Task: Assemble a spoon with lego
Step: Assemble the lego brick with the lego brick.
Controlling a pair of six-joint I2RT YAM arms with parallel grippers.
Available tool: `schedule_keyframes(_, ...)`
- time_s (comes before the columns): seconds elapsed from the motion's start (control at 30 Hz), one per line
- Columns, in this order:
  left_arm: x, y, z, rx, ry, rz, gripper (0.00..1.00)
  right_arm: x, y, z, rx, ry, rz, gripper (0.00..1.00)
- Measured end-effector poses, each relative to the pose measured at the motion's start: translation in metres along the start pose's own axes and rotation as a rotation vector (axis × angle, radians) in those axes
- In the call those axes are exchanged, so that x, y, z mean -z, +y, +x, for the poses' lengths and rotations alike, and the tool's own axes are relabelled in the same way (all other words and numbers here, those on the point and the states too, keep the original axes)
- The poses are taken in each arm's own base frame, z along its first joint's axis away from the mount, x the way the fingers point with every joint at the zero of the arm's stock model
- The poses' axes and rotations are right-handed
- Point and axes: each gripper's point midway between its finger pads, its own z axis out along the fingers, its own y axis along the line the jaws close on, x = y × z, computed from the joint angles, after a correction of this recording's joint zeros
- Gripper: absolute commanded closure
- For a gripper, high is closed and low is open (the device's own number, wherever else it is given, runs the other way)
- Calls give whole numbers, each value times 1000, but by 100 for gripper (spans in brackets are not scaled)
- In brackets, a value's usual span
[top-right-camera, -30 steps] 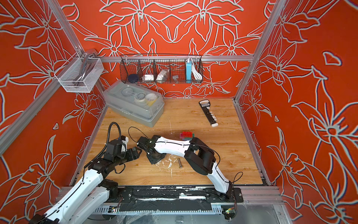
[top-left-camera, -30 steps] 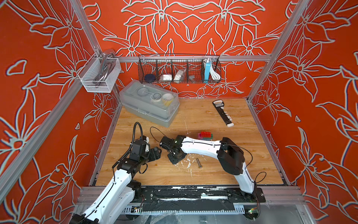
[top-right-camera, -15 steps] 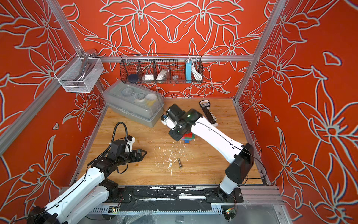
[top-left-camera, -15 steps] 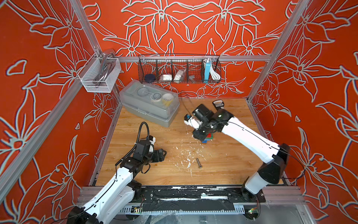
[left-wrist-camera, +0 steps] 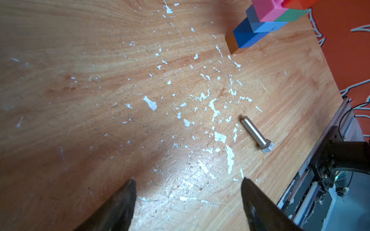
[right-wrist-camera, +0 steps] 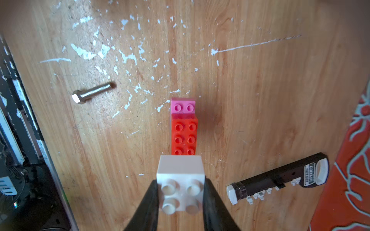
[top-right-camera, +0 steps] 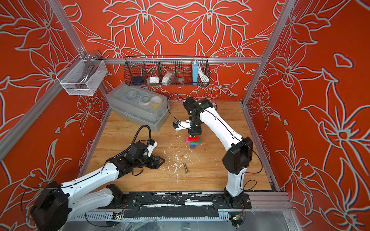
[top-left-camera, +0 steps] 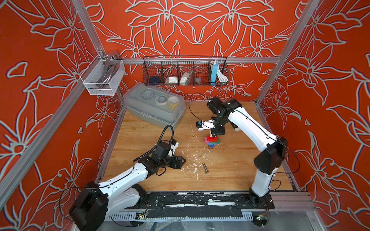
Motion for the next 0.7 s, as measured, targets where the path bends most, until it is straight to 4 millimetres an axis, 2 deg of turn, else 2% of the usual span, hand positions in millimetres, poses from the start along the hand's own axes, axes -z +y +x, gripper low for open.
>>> schedule_keyframes(0.17,-3,-1,-4,-7,-10,-3,19,-1,1,4,7,9,-2,100)
schedule_keyframes(0.4,-8,-1,-6,-10,-4,-7,19,-14,8,10,13,31,-38,100)
schedule_keyframes(0.7,-9,0,-6,-10,-4,-13,19,-17,-1,9,4,17,-13,100)
